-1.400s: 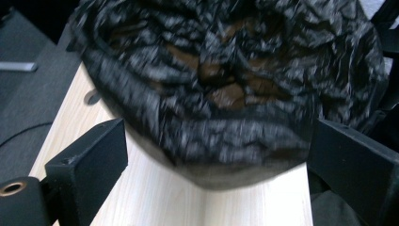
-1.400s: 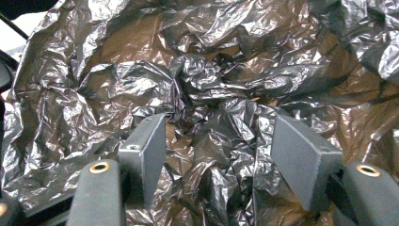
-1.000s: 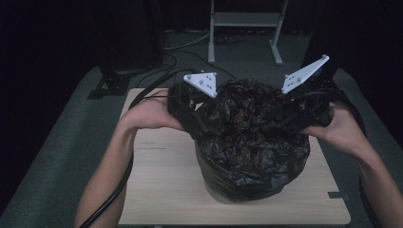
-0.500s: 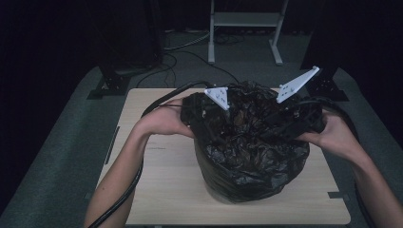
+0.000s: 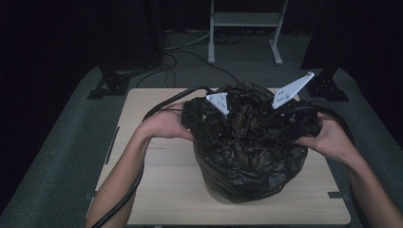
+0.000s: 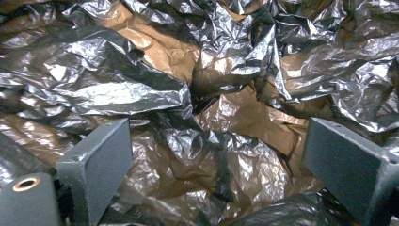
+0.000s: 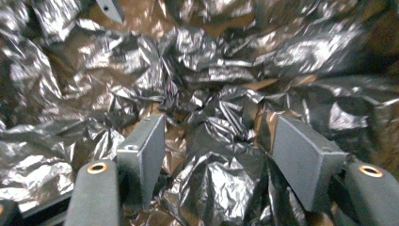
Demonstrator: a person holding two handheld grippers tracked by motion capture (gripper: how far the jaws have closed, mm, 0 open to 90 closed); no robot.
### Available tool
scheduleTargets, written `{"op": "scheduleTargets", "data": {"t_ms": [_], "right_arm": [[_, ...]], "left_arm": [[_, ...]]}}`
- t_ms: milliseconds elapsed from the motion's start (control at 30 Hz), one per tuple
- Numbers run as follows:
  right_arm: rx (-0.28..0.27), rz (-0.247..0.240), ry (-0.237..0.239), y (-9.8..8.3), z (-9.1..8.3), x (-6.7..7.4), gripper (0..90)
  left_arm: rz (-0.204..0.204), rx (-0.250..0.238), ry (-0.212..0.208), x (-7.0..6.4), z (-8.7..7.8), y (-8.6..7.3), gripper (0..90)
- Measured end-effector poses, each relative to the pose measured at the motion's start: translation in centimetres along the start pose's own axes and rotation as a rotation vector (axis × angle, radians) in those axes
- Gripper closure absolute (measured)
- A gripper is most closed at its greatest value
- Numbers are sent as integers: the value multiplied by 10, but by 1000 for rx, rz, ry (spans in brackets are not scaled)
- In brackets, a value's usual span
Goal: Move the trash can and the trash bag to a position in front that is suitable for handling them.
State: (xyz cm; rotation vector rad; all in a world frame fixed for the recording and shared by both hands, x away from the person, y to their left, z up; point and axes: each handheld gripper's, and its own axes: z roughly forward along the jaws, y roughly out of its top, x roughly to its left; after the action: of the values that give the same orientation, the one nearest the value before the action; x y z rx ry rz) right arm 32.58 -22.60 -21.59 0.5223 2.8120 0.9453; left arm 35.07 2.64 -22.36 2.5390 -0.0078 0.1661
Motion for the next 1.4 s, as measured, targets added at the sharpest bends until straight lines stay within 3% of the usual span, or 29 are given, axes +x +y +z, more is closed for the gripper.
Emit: {"op": "scheduleTargets", "data": {"t_ms": [267, 433, 533, 633, 933, 1200, 1400], "right_arm": [[-51, -2, -75, 10, -14, -5, 307], [-43, 39, -185, 12, -15, -18, 295], [-31, 70, -192, 9, -11, -28, 290], [-13, 85, -178, 6, -4, -35, 290], [18, 142, -70, -2, 17, -48, 299], [36, 214, 19, -13, 27, -54, 308], [57, 231, 51, -19, 34, -52, 307]], "left_arm": [[2, -24, 40, 6, -15, 10, 83], [-20, -36, 68, 15, -18, 9, 83], [-40, -33, 78, 20, -16, 6, 83], [-58, -34, 77, 24, -13, 2, 83], [-76, -22, 53, 31, 0, -5, 83], [-85, -21, 19, 31, 9, -11, 83], [-98, -26, 3, 29, 11, -16, 84]]}}
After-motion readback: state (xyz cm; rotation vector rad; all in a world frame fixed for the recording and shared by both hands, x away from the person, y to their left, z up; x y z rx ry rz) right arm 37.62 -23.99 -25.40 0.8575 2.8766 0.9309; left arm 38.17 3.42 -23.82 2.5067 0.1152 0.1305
